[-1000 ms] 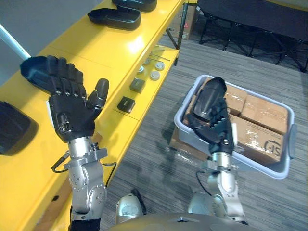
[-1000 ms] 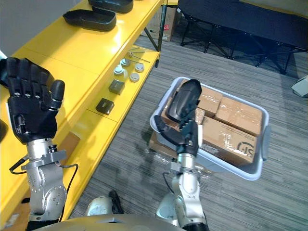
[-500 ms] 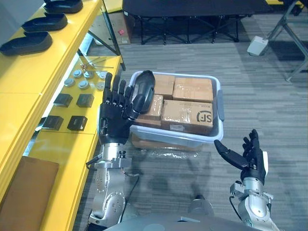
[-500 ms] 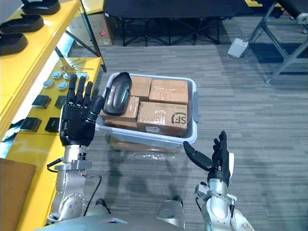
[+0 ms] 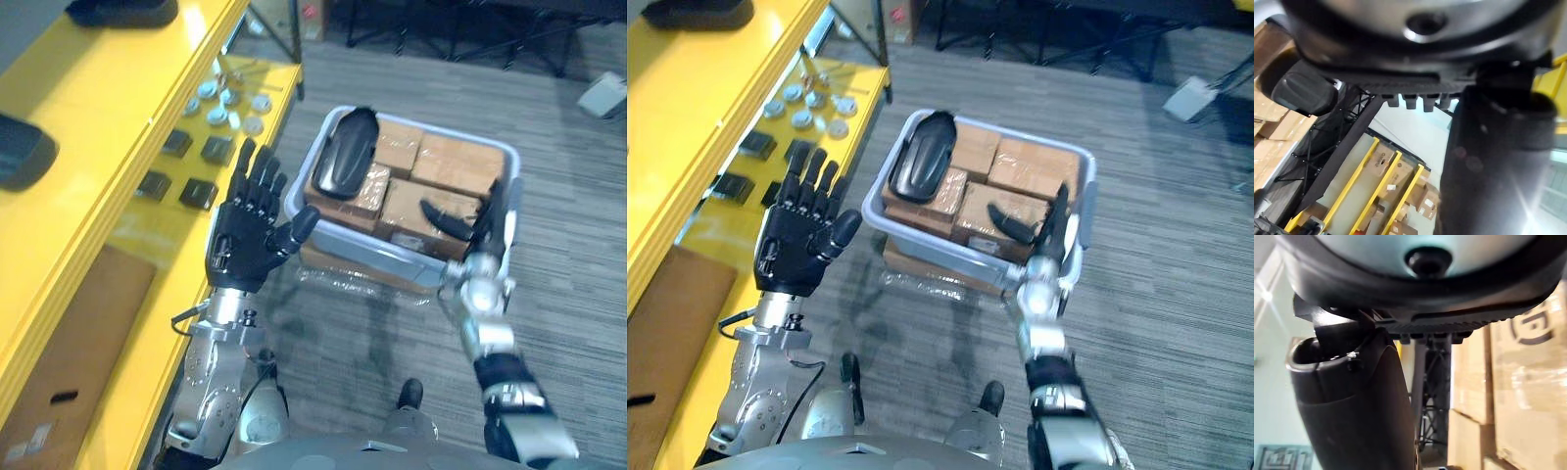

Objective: Walk over and take three plastic housings, then place them on the shelf

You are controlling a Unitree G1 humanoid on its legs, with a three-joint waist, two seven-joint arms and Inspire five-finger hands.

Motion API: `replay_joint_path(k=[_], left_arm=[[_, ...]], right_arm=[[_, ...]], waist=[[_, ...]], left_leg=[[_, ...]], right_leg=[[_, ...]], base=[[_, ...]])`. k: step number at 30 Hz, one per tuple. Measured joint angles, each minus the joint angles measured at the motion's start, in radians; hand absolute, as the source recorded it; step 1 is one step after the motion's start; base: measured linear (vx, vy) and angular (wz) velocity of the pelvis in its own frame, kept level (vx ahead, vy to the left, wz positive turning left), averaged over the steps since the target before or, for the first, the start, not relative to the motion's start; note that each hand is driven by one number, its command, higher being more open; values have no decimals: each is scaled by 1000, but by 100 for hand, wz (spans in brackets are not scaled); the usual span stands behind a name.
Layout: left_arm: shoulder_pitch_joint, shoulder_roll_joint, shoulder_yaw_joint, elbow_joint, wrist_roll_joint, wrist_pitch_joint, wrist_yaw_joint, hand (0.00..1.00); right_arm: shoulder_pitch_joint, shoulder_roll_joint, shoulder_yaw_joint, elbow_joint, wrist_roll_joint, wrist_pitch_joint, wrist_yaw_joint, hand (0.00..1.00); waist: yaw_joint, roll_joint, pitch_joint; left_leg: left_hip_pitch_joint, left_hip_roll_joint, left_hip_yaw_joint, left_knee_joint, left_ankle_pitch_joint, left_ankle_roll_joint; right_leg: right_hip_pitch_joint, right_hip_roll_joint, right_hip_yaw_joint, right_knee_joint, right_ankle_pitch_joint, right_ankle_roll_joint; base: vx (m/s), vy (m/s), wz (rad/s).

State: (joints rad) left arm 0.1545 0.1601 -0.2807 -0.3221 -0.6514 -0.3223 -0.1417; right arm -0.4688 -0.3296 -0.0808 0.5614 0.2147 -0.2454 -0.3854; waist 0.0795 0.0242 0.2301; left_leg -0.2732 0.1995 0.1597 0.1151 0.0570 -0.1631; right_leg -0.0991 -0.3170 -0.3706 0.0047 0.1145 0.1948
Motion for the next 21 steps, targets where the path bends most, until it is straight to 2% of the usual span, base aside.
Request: replay_joint_path(k=[2,6,9,13,16,21], left_arm=[[-8,-1,-41,9,0,15,-13,100],[-23,7,-95,57,0,21,-37,100],[-44,15,-98,106,-1,18,-36,100],[-67,15,-110,134,-1,13,-24,100],[-78,13,-139,158,-4,-9,-9,100],[-76,13,-169,202,-6,-28,9,100]], right_arm=[[-119,-61,1,54,29,5,2,100],[-225,-133,15,188,47,26,4,100],[-303,-153,28,307,73,73,6,100],[-430,-212,109,429,87,120,20,100],[-517,-257,139,503,87,133,34,100],[-613,-287,179,543,88,133,29,100]], waist=[[12,12,48],[29,16,93],[44,18,121],[69,48,172],[92,69,190],[110,73,210]], left_leg=[[-4,1,-42,-41,40,1],[-4,-3,-71,-89,75,0],[-10,-8,-91,-107,98,2],[-24,-16,-122,-113,114,8],[-33,-23,-145,-140,138,12],[-36,-45,-171,-178,166,20]], right_leg=[[-2,17,-14,-11,-1,-1],[-7,22,-39,-10,-2,-3],[-8,21,-57,-4,-2,-3],[-4,16,-88,8,-2,-3],[-6,13,-115,14,-4,-2],[-21,-15,-140,69,-42,10]], base=[[-80,-51,13],[-29,-25,17],[-2,-6,18],[-14,-5,22],[-32,-1,27],[-28,4,22]])
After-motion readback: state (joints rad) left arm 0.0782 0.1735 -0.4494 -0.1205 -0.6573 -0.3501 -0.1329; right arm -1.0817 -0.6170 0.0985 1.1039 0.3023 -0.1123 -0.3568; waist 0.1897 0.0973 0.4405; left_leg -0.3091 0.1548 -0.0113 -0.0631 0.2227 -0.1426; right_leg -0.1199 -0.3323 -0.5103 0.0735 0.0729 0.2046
